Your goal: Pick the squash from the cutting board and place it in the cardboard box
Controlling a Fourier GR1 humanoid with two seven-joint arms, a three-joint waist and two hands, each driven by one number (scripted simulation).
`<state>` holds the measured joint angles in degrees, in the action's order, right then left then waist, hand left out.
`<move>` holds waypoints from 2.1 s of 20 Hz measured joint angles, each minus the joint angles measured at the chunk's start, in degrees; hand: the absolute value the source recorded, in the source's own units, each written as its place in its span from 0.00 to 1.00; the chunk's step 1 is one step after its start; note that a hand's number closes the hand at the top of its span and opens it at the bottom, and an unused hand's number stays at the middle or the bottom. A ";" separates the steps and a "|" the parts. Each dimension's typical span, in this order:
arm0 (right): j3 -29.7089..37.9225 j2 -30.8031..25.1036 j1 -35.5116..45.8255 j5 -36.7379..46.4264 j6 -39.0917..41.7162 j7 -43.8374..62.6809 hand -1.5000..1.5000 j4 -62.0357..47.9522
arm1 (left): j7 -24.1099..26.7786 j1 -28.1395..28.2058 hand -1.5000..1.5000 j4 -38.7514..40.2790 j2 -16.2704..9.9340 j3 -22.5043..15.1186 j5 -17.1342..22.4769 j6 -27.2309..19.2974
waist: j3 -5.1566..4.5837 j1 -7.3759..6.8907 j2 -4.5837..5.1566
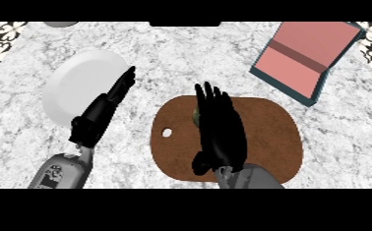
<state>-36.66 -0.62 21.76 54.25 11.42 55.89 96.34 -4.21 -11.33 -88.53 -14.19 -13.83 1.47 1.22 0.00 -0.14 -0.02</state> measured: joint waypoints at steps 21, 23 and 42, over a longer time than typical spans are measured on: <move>1.98 0.59 0.32 -0.97 -2.50 -4.44 0.00 -12.15 | -1.50 0.70 0.50 -0.97 5.61 3.80 -5.80 3.98 | 0.00 -0.05 0.00; 0.98 0.54 0.48 -1.16 -3.21 -3.84 0.00 -12.75 | -1.15 0.01 0.50 -0.12 5.11 5.23 -5.39 5.07 | -0.02 -0.02 -0.07; 3.35 0.51 2.91 1.53 -6.30 -9.57 1.00 -21.44 | -0.45 -0.06 0.50 0.31 6.84 7.88 -7.08 7.45 | -0.14 0.04 -0.82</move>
<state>-33.31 -0.11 24.67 55.78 5.11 46.32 74.91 -4.67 -11.39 -88.22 -7.36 -5.95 -5.61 8.68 -0.14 -0.11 -0.84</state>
